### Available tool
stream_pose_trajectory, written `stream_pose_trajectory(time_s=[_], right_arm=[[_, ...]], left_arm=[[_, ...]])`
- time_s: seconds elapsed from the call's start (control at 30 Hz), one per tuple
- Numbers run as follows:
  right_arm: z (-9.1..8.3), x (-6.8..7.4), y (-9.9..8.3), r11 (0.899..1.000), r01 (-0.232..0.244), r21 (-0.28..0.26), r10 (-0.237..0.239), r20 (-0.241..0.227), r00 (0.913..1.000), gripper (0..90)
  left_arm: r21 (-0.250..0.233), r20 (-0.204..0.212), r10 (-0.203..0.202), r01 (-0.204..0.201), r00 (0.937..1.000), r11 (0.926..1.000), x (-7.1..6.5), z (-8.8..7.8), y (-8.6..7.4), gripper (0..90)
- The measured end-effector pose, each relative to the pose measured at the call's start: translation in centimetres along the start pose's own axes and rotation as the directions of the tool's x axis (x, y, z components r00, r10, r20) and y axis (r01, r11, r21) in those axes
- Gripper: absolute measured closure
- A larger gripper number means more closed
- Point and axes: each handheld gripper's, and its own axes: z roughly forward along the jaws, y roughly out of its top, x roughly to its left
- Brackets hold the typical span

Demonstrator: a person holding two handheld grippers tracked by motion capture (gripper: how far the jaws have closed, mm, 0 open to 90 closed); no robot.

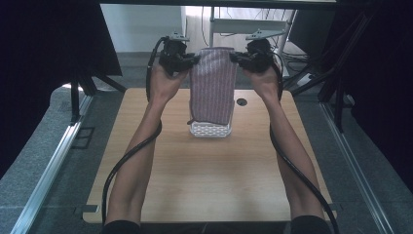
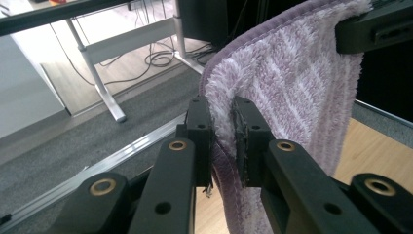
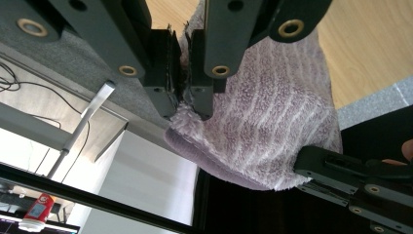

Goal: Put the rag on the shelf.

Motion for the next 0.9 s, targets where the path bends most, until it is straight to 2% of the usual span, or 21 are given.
stream_pose_trajectory(time_s=[0.3, 0.43, 0.53, 0.7, 0.83, 0.87, 0.9], right_arm=[[2.4, -1.2, -0.8, 0.999, -0.037, 0.015, 0.037, 0.009, 0.9993, 84.4], [3.6, -1.6, -1.3, 0.999, -0.043, 0.032, 0.043, 0.018, 0.9989, 84.5], [4.6, -1.8, -1.8, 0.998, -0.051, 0.044, 0.050, 0.028, 0.9984, 84.9], [6.1, -2.1, -2.9, 0.996, -0.051, 0.073, 0.048, 0.046, 0.9978, 85.1], [7.3, -2.4, -3.9, 0.992, -0.057, 0.110, 0.051, 0.062, 0.9968, 85.1], [7.3, -2.4, -3.9, 0.992, -0.057, 0.110, 0.051, 0.062, 0.9968, 85.1], [7.8, -2.6, -4.5, 0.990, -0.062, 0.126, 0.054, 0.067, 0.9963, 85.0]], left_arm=[[0.035, -0.018, -0.040, 0.041, 0.9990, 0.9985, 1.3, 2.6, -0.5, 78.2], [0.052, -0.042, -0.049, 0.051, 0.9979, 0.9973, 1.8, 4.0, -1.1, 78.0], [0.058, -0.075, -0.038, 0.042, 0.9965, 0.9974, 1.9, 5.0, -1.6, 77.6], [0.091, -0.138, 0.006, 0.007, 0.9904, 0.9958, 1.7, 7.0, -2.6, 77.3], [0.143, -0.151, 0.035, -0.013, 0.9879, 0.9896, 1.4, 8.6, -3.5, 77.0], [0.143, -0.151, 0.035, -0.013, 0.9879, 0.9896, 1.4, 8.6, -3.5, 76.8], [0.171, -0.150, 0.045, -0.019, 0.9876, 0.9851, 1.3, 9.3, -3.9, 76.6]])
